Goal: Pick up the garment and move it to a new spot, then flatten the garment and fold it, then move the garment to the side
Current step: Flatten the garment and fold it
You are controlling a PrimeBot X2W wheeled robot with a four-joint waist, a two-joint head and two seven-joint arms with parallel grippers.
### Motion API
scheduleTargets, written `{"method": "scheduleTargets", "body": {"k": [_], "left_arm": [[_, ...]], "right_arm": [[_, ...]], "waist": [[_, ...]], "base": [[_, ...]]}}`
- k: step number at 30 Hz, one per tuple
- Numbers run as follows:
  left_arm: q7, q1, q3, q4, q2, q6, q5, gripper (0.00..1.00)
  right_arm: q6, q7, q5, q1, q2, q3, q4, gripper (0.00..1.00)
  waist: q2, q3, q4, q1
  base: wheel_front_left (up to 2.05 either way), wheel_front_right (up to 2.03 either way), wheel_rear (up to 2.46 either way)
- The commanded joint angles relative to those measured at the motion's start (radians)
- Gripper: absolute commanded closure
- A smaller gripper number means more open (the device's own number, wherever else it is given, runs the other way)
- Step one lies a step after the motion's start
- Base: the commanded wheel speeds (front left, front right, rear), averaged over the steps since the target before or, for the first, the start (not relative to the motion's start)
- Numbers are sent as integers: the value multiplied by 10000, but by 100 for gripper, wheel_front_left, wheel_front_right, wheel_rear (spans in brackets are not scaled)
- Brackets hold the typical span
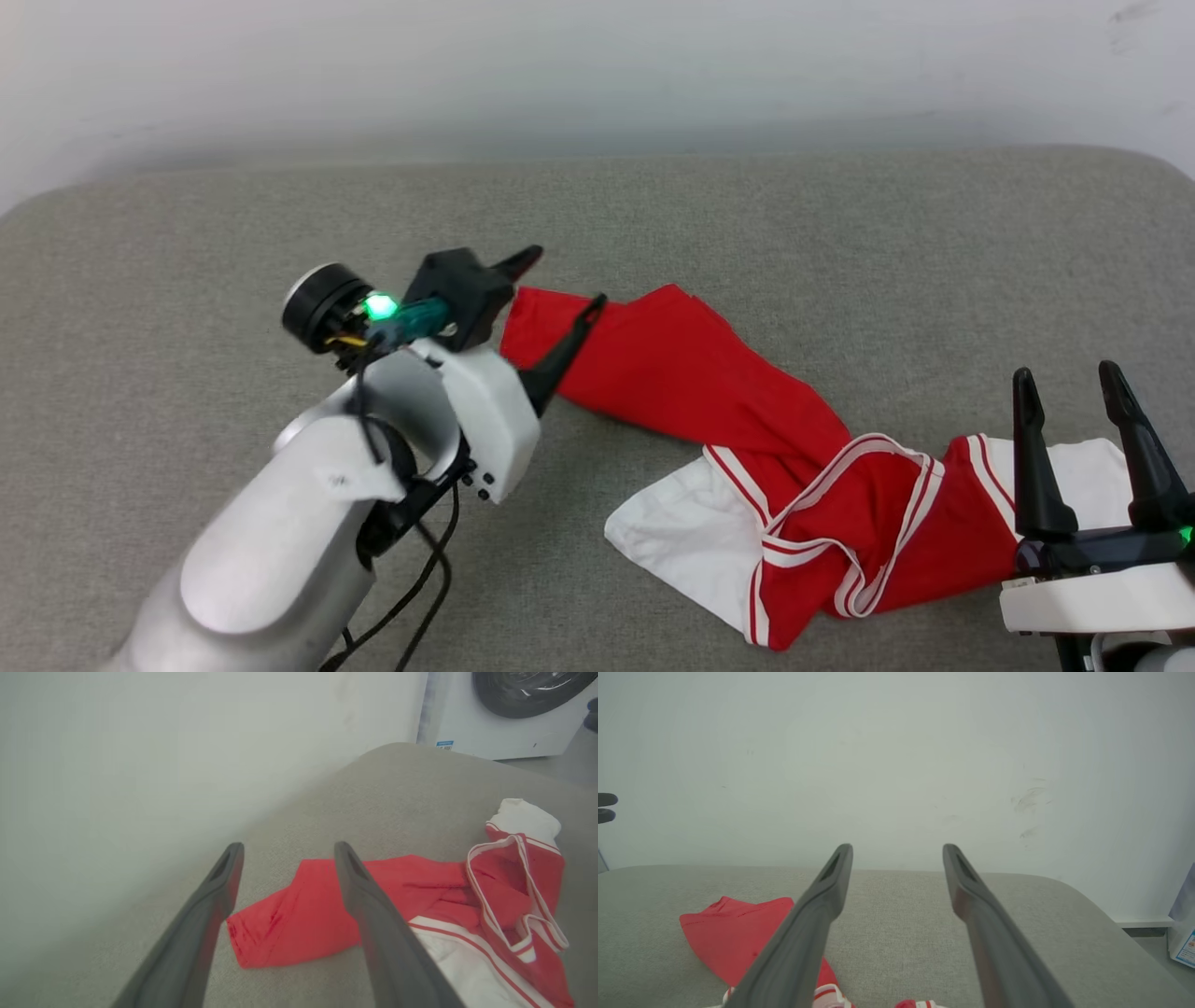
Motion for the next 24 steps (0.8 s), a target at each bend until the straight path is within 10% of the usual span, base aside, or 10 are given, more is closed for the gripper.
{"method": "scheduleTargets", "body": {"k": [1, 11, 24], "left_arm": [[781, -523, -692, -130, 328, -2, -674, 0], [4137, -2580, -4402, -760, 1307, -5, -3471, 0], [5098, -3351, -7096, -38, 1563, -6, -4351, 0]], "right_arm": [[-11, -27, -116, -139, 50, 18, -71, 0], [-12, -28, -198, -533, 150, 163, -119, 0], [-11, -29, -105, -952, 255, 113, -159, 0]], "waist": [[0, 166, -136, 0], [0, 626, -603, 0], [0, 1236, -1068, 0]], "base": [[0, 0, 0], [0, 0, 0], [0, 0, 0]]}}
